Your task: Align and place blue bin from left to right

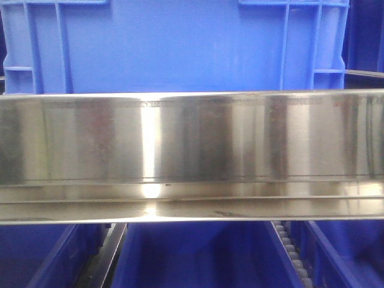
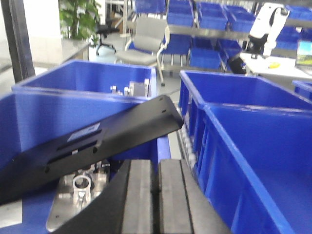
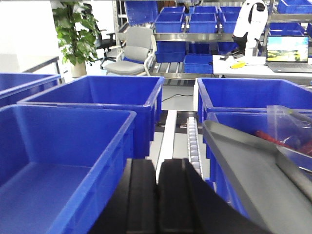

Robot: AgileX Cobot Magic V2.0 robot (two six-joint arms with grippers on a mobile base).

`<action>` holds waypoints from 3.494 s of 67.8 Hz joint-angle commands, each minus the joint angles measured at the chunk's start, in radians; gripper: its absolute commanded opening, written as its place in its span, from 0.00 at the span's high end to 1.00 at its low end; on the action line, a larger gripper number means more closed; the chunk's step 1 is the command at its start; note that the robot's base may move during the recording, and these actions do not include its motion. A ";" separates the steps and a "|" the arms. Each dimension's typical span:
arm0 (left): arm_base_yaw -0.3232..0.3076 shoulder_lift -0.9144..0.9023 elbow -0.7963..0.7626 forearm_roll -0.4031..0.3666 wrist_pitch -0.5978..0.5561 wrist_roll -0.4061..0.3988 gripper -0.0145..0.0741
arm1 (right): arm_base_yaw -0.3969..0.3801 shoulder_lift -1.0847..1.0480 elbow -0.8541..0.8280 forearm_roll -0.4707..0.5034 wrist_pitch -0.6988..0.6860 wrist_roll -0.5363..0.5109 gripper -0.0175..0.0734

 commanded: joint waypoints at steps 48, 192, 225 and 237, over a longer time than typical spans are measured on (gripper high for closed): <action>-0.374 0.782 -0.785 0.308 0.423 -0.221 0.96 | 0.207 0.717 -0.682 -0.257 0.514 0.302 0.96; -0.384 1.021 -1.025 0.317 0.644 -0.282 0.50 | 0.217 1.169 -1.161 -0.161 0.805 0.289 0.53; -0.384 1.091 -1.025 0.323 0.649 -0.331 0.42 | 0.217 1.169 -1.161 -0.161 0.805 0.289 0.53; -0.384 1.091 -1.025 0.323 0.645 -0.331 0.42 | 0.217 1.169 -1.161 -0.161 0.805 0.289 0.53</action>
